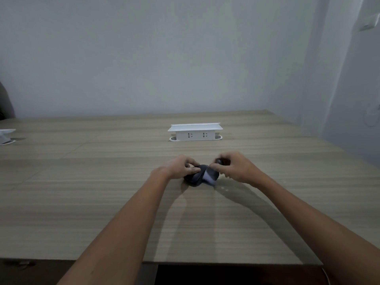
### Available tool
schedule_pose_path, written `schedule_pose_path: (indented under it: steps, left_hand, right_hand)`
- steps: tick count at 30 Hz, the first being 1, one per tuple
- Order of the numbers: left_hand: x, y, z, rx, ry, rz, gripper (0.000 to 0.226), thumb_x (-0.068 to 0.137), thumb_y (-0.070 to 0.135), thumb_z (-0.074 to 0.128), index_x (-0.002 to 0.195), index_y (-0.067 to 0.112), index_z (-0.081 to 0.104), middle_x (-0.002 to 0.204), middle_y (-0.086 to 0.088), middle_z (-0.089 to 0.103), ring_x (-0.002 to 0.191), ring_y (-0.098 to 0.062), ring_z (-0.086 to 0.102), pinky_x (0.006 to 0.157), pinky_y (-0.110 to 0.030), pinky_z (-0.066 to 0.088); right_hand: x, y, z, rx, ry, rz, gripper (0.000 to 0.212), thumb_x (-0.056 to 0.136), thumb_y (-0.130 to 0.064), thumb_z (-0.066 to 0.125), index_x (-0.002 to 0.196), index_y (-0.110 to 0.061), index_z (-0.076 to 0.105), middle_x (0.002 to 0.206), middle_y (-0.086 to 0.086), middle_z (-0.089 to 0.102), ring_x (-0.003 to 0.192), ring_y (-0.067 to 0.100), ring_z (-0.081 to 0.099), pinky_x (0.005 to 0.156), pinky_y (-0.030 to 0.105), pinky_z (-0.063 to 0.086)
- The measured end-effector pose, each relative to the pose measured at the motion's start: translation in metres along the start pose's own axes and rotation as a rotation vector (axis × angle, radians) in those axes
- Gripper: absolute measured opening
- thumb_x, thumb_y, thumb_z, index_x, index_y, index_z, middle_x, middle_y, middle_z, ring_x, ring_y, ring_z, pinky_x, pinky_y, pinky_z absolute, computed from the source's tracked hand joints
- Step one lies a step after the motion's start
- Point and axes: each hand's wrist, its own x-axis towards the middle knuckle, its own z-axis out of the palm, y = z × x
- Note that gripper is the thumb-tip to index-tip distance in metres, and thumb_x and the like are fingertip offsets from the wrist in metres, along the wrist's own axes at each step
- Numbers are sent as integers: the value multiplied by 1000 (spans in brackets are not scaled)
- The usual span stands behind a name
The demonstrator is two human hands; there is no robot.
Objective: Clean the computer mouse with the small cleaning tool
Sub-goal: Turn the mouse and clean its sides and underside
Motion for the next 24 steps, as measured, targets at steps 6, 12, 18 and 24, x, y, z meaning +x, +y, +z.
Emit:
schedule_pose_path:
  steps: [6, 12, 18, 24]
  left_hand:
    - [-2, 1, 1, -2, -2, 3, 35, 93, 35, 64, 126, 23, 68, 108, -11, 72, 96, -18, 62, 83, -27, 46]
    - [-1, 0, -1, 1, -6, 13, 34, 93, 32, 65, 125, 21, 69, 98, -8, 72, 91, -20, 65, 82, -28, 48]
    - [-3, 1, 1, 7, -9, 13, 35, 95, 33, 63, 127, 22, 67, 104, -9, 72, 91, -16, 62, 82, -27, 46]
    - [-4, 4, -1, 9, -6, 11, 37, 94, 33, 63, 129, 21, 66, 98, -4, 66, 92, -15, 60, 85, -26, 45]
  right_hand:
    - [6, 9, 1, -155, 196, 14, 11, 88, -18, 69, 83, -14, 77, 74, -5, 71, 64, 0, 58, 66, 21, 41]
    - [1, 4, 2, -13, -38, -29, 14, 90, -26, 69, 86, -15, 76, 70, -5, 70, 57, 4, 59, 59, 22, 50]
    - [4, 14, 1, -81, 157, -57, 15, 89, -24, 69, 84, -11, 75, 74, -3, 73, 67, 14, 66, 67, 35, 53]
    - [4, 13, 1, -171, 124, -26, 13, 89, -22, 68, 84, -13, 77, 77, -2, 73, 68, 9, 63, 68, 31, 53]
